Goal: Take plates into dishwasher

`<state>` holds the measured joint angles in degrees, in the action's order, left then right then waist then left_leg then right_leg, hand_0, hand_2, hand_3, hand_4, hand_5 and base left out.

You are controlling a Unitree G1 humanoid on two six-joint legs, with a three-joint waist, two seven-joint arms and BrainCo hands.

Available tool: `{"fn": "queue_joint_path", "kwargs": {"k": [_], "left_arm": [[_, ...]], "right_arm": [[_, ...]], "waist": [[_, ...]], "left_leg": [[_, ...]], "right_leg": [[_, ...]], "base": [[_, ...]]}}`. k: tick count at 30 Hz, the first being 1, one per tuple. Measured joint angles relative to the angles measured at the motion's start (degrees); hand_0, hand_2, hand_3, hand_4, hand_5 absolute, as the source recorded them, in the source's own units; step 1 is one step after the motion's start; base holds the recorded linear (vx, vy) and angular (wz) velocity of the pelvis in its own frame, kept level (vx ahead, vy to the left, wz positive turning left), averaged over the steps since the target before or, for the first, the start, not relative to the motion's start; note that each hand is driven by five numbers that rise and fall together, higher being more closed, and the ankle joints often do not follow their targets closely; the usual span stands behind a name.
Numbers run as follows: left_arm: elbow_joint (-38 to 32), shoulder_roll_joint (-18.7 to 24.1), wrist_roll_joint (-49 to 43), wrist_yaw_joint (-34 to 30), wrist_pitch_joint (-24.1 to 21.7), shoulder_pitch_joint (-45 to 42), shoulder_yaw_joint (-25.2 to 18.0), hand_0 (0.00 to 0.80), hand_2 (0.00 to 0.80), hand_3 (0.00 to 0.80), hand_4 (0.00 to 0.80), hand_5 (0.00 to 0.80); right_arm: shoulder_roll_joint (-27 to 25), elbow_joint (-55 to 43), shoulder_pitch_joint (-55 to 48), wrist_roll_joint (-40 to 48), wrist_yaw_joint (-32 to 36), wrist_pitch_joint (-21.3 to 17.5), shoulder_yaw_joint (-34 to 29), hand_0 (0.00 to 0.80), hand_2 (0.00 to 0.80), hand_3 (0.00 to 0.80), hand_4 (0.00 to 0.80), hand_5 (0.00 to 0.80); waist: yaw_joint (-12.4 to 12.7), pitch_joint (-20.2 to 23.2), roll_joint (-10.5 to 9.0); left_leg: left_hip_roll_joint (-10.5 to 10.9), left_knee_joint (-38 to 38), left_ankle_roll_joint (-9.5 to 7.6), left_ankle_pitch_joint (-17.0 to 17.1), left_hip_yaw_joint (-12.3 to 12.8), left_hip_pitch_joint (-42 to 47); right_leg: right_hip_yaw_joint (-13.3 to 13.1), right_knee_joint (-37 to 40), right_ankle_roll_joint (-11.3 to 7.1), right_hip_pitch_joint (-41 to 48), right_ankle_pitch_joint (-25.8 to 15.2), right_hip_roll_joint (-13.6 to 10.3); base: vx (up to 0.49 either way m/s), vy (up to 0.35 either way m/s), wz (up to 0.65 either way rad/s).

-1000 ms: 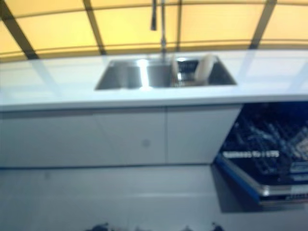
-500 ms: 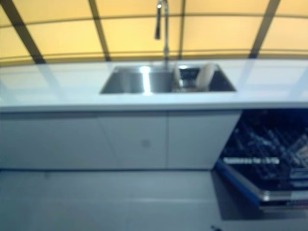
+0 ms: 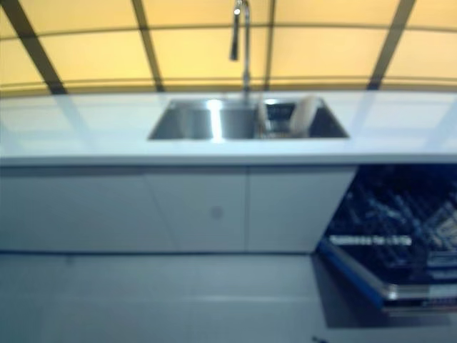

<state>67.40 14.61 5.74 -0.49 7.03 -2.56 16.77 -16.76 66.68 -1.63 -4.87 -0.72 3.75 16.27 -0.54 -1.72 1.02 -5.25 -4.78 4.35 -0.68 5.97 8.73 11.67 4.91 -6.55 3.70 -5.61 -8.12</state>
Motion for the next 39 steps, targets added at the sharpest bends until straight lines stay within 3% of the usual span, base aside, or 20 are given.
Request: {"fn": "queue_joint_path", "kwargs": {"k": [7, 8, 9, 10, 11, 12, 13, 15, 16, 17, 18, 21, 22, 23, 25, 27, 28, 33, 35, 39], "left_arm": [[1.3, 0.1, 2.9, 1.1, 0.9, 1.5, -0.4, 0.000, 0.000, 0.000, 0.000, 0.000], [2.0, -0.2, 4.8, 1.9, 1.1, 1.6, -1.5, 0.000, 0.000, 0.000, 0.000, 0.000], [3.8, 0.8, 6.8, 2.4, 0.7, 2.4, -4.5, 0.000, 0.000, 0.000, 0.000, 0.000], [4.9, 1.8, 8.3, 2.7, 0.4, 3.2, -6.1, 0.000, 0.000, 0.000, 0.000, 0.000], [6.1, 1.7, 9.4, 2.8, 0.4, 3.5, -6.8, 0.000, 0.000, 0.000, 0.000, 0.000], [6.1, 1.4, 9.8, 2.8, 0.3, 3.5, -6.8, 0.000, 0.000, 0.000, 0.000, 0.000], [6.2, 0.7, 9.8, 2.8, 0.2, 2.5, -6.7, 0.000, 0.000, 0.000, 0.000, 0.000], [8.1, -2.4, 9.9, 2.6, 0.2, 1.3, -6.8, 0.000, 0.000, 0.000, 0.000, 0.000], [8.6, -4.0, 9.9, 2.4, 0.3, 1.3, -6.8, 0.000, 0.000, 0.000, 0.000, 0.000], [7.9, -2.6, 10.2, 2.1, 0.2, 0.7, -7.0, 0.000, 0.000, 0.000, 0.000, 0.000], [7.9, -2.9, 10.4, 2.2, 0.6, 0.7, -7.2, 0.000, 0.000, 0.000, 0.000, 0.000], [7.7, -2.4, 10.8, 2.3, 0.9, 1.1, -7.3, 0.000, 0.000, 0.000, 0.000, 0.000], [6.8, -2.2, 10.8, 2.3, 0.8, 1.6, -7.4, 0.000, 0.000, 0.000, 0.000, 0.000], [5.8, -2.1, 10.7, 2.3, 0.7, 1.6, -7.4, 0.000, 0.000, 0.000, 0.000, 0.000], [3.2, 0.1, 10.7, 2.3, 0.6, 1.5, -7.3, 0.000, 0.000, 0.000, 0.000, 0.000], [2.0, 2.4, 10.6, 2.5, 0.5, 1.7, -7.3, 0.000, 0.000, 0.000, 0.000, 0.000], [1.7, 2.8, 10.6, 2.7, 0.4, 1.9, -7.3, 0.000, 0.000, 0.000, 0.000, 0.000], [1.8, 2.1, 9.7, 3.3, -0.6, 1.7, -7.0, 0.000, 0.000, 0.000, 0.000, 0.000], [2.2, 1.5, 9.6, 3.4, -0.7, 0.7, -7.0, 0.000, 0.000, 0.000, 0.000, 0.000], [2.4, 0.9, 8.8, 3.2, -1.1, 0.9, -7.0, 0.000, 0.000, 0.000, 0.000, 0.000]], "right_arm": [[-0.2, 0.0, 1.2, -0.2, 0.3, -0.1, 0.0, 0.000, 0.000, 0.000, 0.000, 0.000], [-0.3, 0.1, 2.1, -0.2, 0.3, -0.1, 0.0, 0.000, 0.000, 0.000, 0.000, 0.000], [0.7, 1.2, 4.3, -0.1, 0.4, -0.2, 0.1, 0.000, 0.000, 0.000, 0.000, 0.000], [1.4, 1.2, 5.4, -0.1, 0.6, -0.1, 0.2, 0.000, 0.000, 0.000, 0.000, 0.000], [0.8, 1.6, 5.5, 0.3, 0.5, -0.1, 0.4, 0.000, 0.000, 0.000, 0.000, 0.000], [0.3, 3.0, 5.2, 1.4, 0.6, 0.3, 0.4, 0.000, 0.000, 0.000, 0.000, 0.000], [0.1, 4.5, 4.8, 2.5, 0.5, 0.6, 0.4, 0.000, 0.000, 0.000, 0.000, 0.000], [-0.9, 8.0, 3.8, 3.3, 0.4, 0.9, 0.4, 0.000, 0.000, 0.000, 0.000, 0.000], [-1.6, 8.4, 4.7, 3.3, 0.5, 1.3, 0.2, 0.000, 0.000, 0.000, 0.000, 0.000], [-0.5, 8.2, 3.6, 3.4, 0.1, 1.6, 0.0, 0.000, 0.000, 0.000, 0.000, 0.000], [-0.8, 8.1, 3.7, 3.8, -0.1, 2.1, -0.7, 0.000, 0.000, 0.000, 0.000, 0.000], [0.0, 7.4, 2.8, 3.8, -0.8, 2.6, -0.7, 0.000, 0.000, 0.000, 0.000, 0.000], [0.0, 5.9, 2.1, 3.3, -1.3, 2.5, 0.1, 0.000, 0.000, 0.000, 0.000, 0.000], [-0.1, 5.5, 1.3, 2.8, -1.4, 2.4, 0.2, 0.000, 0.000, 0.000, 0.000, 0.000], [1.3, 5.5, 0.9, 0.8, -1.4, 2.4, 0.2, 0.000, 0.000, 0.000, 0.000, 0.000], [2.1, 5.4, 0.4, -0.2, -1.0, 1.7, 0.3, 0.000, 0.000, 0.000, 0.000, 0.000], [2.1, 5.4, 0.7, -0.3, -1.0, 1.2, 0.3, 0.000, 0.000, 0.000, 0.000, 0.000], [2.2, 5.8, 2.1, -0.7, -1.4, 0.9, 0.1, 0.000, 0.000, 0.000, 0.000, 0.000], [2.4, 5.9, 2.1, -0.7, -1.8, 0.0, 0.0, 0.000, 0.000, 0.000, 0.000, 0.000], [2.5, 7.0, 2.7, -0.7, -2.6, -0.6, -0.2, 0.000, 0.000, 0.000, 0.000, 0.000]], "waist": [[0.1, -2.0, 0.05], [0.4, -2.9, 0.54], [1.6, -4.7, -1.66], [1.4, -5.9, -4.19], [1.7, -6.6, -4.30], [2.5, -7.7, -4.29], [3.8, -7.9, -4.00], [4.5, -8.3, -0.49], [6.1, -9.2, 3.91], [6.3, -8.9, 1.93], [6.4, -10.2, 3.52], [6.3, -9.7, 1.65], [6.0, -8.9, 1.67], [6.1, -8.3, 1.74], [6.1, -7.3, -0.95], [6.3, -5.5, -3.55], [6.1, -5.5, -3.31], [6.7, -4.7, -2.81], [6.8, -4.6, -2.65], [6.9, -4.6, -2.80]], "left_leg": [[-1.0, 4.5, 0.22, -1.9, 0.1, -0.8], [-2.3, 8.4, 1.53, -3.1, 0.2, -2.4], [-1.8, 19.7, 3.15, -5.3, -1.4, -7.9], [-0.7, 31.0, 3.16, -4.8, -4.6, -14.0], [-0.4, 40.5, 3.54, -2.8, -7.4, -19.5], [1.2, 43.1, 4.15, -3.1, -8.3, -22.3], [2.2, 38.6, 4.14, -3.4, -7.4, -22.6], [2.5, 22.6, 2.71, -1.4, -3.0, -21.2], [0.3, 16.8, 3.30, -1.5, -3.4, -21.2], [1.9, 12.3, 3.49, -1.3, -4.4, -21.5], [1.4, 9.3, 1.78, 1.1, -6.1, -20.2], [1.6, 12.4, 0.52, 3.0, -4.4, -20.7], [1.5, 18.8, 0.96, 2.4, -3.4, -21.4], [1.5, 18.7, -0.60, 2.5, -3.1, -21.2], [3.7, 16.0, -0.94, 2.6, 0.0, -19.1], [6.3, 13.7, -1.60, 3.1, 1.7, -17.6], [6.8, 13.4, -3.02, 3.7, 1.7, -17.6], [7.0, 12.7, -4.16, 3.8, 2.8, -18.5], [7.0, 12.7, -6.54, 4.2, 2.9, -18.3], [7.7, 13.2, -6.90, 3.7, 2.8, -18.5]], "right_leg": [[-0.7, -2.2, 0.48, -0.4, 1.0, 0.4], [-0.4, -6.3, 1.20, -2.1, 2.7, 1.1], [0.0, -20.6, 4.32, -8.9, 10.9, 1.0], [-1.4, -25.7, 6.42, -12.0, 14.5, 0.5], [-2.5, -25.2, 7.17, -11.0, 14.6, 1.6], [-4.0, -24.3, 7.70, -9.8, 14.3, 2.0], [-5.2, -22.7, 8.34, -9.0, 13.9, 2.1], [-5.8, -10.3, 8.51, -3.3, 14.1, 5.3], [-5.3, -16.3, 9.92, -3.7, 14.7, 9.6], [-7.1, -16.1, 12.96, -1.0, 17.8, 8.6], [-6.7, -15.2, 9.15, 0.6, 14.4, 10.1], [-6.7, -15.9, 8.33, 1.0, 15.2, 8.4], [-6.5, -15.6, 6.79, 1.8, 16.1, 7.5], [-6.8, -15.2, 5.87, 2.6, 16.7, 7.3], [-6.9, -21.5, 5.89, 1.8, 20.3, 5.0], [-6.0, -20.7, 6.13, 3.7, 22.4, 3.6], [-6.0, -18.5, 5.23, 4.7, 22.6, 3.6], [-5.9, -14.4, 4.83, 4.6, 21.5, 3.5], [-5.3, -13.0, 4.71, 5.4, 21.3, 3.5], [-4.6, -11.2, 4.40, 6.8, 20.9, 3.0]], "base": [[0.034, -0.113, -0.04], [0.001, -0.153, -0.42], [0.051, -0.109, -0.39], [0.134, -0.048, -0.13], [0.259, 0.007, 0.22], [0.338, 0.054, 0.01], [0.388, 0.081, -0.34], [0.439, 0.148, -0.50], [0.399, 0.184, -0.48], [0.349, 0.204, -0.57], [0.252, 0.166, -0.31], [0.283, 0.094, -0.44], [0.288, 0.001, -0.35], [0.258, -0.024, -0.33], [0.156, -0.031, -0.15], [0.066, -0.029, -0.04], [0.053, -0.034, 0.04], [0.095, 0.006, 0.06], [0.131, 0.066, -0.02], [0.159, 0.120, 0.05]]}}
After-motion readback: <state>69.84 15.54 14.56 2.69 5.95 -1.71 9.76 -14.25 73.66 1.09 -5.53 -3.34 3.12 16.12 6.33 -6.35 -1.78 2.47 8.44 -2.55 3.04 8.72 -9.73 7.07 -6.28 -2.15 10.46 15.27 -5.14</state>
